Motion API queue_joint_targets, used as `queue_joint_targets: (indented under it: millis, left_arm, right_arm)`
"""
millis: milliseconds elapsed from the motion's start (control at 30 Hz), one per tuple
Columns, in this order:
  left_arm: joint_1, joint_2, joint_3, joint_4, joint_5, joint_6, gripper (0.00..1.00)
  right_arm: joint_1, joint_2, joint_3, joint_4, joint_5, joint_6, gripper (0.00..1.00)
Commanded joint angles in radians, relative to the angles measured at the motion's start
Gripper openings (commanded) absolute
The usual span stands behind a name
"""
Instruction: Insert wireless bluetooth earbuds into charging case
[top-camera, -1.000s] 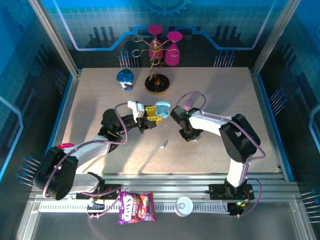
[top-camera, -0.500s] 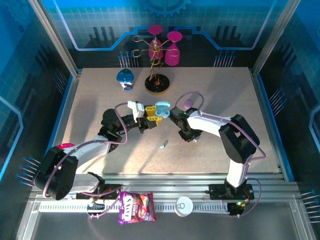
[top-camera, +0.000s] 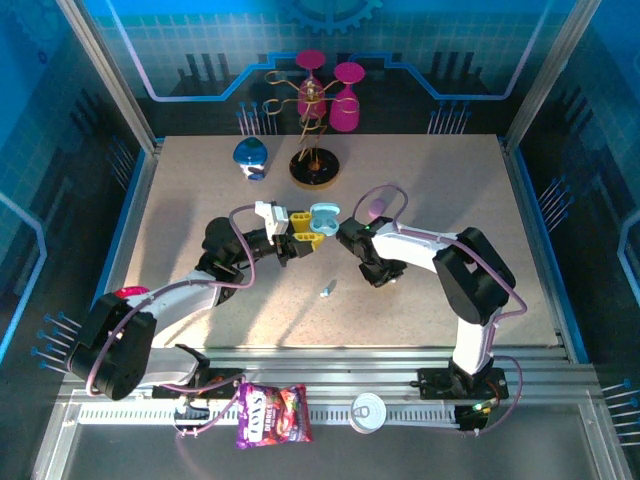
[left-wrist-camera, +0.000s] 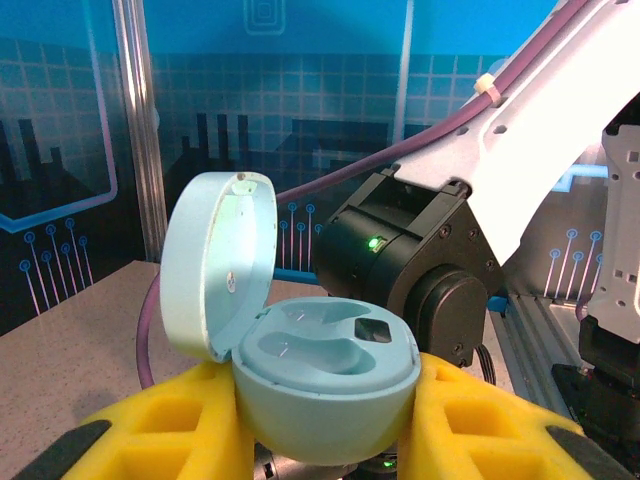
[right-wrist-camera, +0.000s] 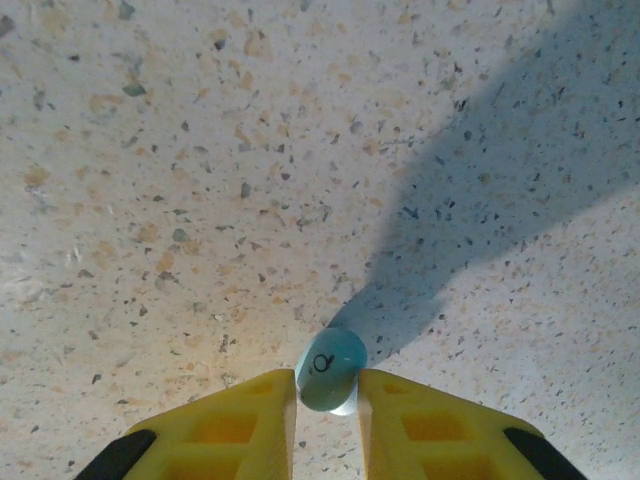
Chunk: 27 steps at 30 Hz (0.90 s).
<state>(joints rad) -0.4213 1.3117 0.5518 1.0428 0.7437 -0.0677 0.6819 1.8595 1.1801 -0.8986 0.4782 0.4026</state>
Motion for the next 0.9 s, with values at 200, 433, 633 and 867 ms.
queue_joint_targets:
  millis: [200, 433, 633, 867]
  left_arm:
    - [0.009, -0.022, -0.012, 0.003, -0.009, 0.026, 0.30]
    - [0.009, -0.022, -0.015, 0.008, -0.012, 0.022, 0.30]
    - [0.009, -0.025, -0.016, 0.005, -0.012, 0.024, 0.30]
    - [0.010, -0.020, -0.018, 0.004, -0.017, 0.023, 0.30]
  right_arm:
    - [0.017, 0.036, 0.015, -0.023, -0.010, 0.026, 0.22]
    - [0.017, 0.062, 0.021, -0.026, 0.005, 0.018, 0.23]
    - [0.016, 0.069, 0.029, -0.029, 0.008, 0.013, 0.20]
    - [0.009, -0.017, 0.019, -0.026, -0.023, 0.009, 0.16]
